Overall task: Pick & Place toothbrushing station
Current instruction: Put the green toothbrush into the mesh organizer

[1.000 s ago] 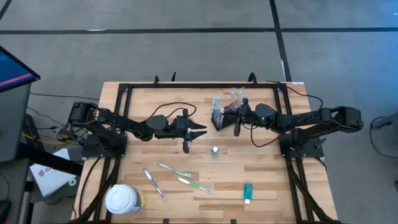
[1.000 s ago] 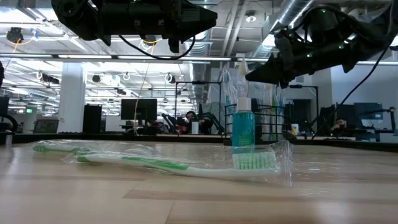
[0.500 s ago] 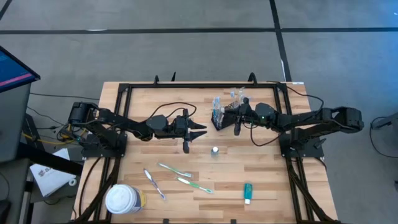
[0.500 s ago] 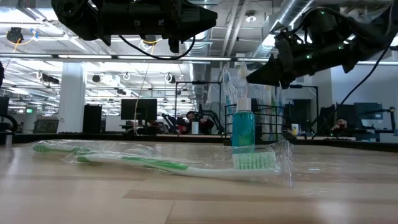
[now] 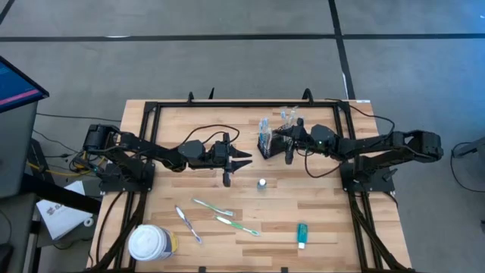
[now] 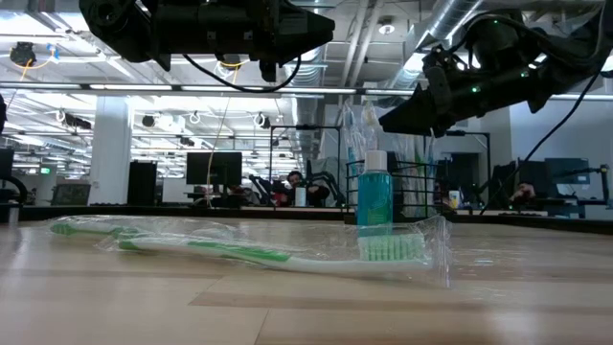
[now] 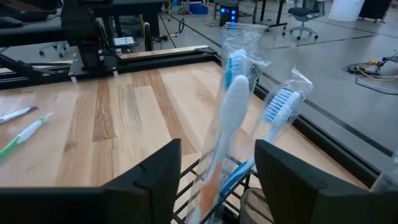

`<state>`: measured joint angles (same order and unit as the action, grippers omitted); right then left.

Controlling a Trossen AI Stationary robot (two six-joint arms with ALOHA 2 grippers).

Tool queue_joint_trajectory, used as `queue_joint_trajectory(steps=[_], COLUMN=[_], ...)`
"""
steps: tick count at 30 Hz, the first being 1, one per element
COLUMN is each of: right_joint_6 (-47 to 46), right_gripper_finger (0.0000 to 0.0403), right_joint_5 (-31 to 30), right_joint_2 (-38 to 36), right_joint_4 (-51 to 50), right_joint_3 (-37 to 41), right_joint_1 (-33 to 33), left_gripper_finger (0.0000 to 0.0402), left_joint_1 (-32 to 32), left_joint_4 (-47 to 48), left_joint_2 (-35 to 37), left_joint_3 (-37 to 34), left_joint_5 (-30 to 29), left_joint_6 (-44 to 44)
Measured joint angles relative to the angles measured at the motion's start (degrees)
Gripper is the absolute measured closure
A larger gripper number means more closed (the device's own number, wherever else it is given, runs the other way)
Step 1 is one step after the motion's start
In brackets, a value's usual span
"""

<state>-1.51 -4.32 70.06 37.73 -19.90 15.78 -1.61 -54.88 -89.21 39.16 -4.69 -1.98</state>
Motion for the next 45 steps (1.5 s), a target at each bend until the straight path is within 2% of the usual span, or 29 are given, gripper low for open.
queue_joint_trajectory(steps=[7,16,21,27,30,45], right_joint_6=[-1.37,-1.52,-1.54,-1.53,-1.52,-1.53], right_gripper_finger=[0.0195,0.0218,0.0232,0.0244,0.0250,0.0270], right_joint_5=[-0.02,0.00,0.00,0.00,0.00,0.00], right_joint_2=[-3.91,-13.48,-16.27,-16.46,-16.44,-16.41], right_joint_4=[-2.51,-12.30,-14.91,-15.66,-15.71,-16.58], right_joint_3=[-0.02,-0.02,-0.02,-0.02,-0.02,-0.02], right_joint_1=[-0.88,-4.37,-6.81,-10.33,-11.56,-12.14], left_gripper_finger=[0.0316,0.0316,0.0316,0.0316,0.0316,0.0316], left_joint_1=[0.02,0.00,-0.04,-1.06,-2.24,-10.16], left_joint_4=[0.17,1.56,3.84,7.73,10.10,24.15], left_joint_2=[0.00,0.00,0.00,-0.02,-0.02,-0.02], left_joint_3=[0.00,0.00,0.00,0.00,0.00,0.02], left_joint_5=[-0.02,0.22,0.59,0.78,3.20,4.61], left_joint_6=[0.00,0.00,-1.79,-4.78,-4.74,-4.51])
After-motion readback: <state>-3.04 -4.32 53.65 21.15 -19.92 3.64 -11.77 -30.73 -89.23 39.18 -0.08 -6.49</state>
